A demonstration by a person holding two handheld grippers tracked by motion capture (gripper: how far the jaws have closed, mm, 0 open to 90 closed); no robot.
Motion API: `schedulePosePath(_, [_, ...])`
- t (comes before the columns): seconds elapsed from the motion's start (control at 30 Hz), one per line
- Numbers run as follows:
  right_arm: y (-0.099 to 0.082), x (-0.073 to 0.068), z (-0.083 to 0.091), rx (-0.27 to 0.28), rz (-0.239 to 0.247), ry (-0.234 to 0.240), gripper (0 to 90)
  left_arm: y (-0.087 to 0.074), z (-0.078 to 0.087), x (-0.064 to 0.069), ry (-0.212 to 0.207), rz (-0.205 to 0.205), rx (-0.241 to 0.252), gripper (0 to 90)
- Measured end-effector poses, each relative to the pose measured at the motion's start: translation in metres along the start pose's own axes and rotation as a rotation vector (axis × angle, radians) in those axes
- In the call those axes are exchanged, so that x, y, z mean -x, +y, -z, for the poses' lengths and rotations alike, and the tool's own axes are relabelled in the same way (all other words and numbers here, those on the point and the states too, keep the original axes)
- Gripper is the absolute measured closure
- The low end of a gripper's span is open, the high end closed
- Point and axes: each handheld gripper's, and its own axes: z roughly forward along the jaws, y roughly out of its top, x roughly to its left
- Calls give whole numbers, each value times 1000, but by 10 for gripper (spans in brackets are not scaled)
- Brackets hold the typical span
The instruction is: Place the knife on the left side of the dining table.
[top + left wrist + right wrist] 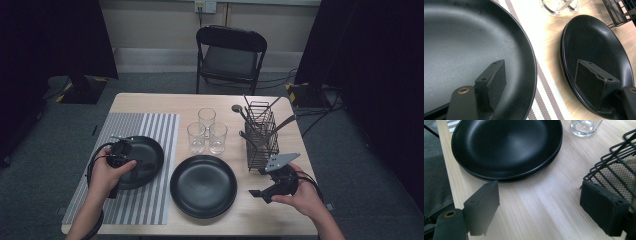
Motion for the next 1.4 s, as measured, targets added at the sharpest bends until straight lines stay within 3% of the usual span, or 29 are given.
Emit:
schedulePosePath(0.47, [18,8,20,-6,-8,-8,190,0,-1,0,-3,1,-7,247])
schedulePosePath(1.4, [57,21,58,60,-20,-20,247,-1,2,1,-14,-7,-9,246])
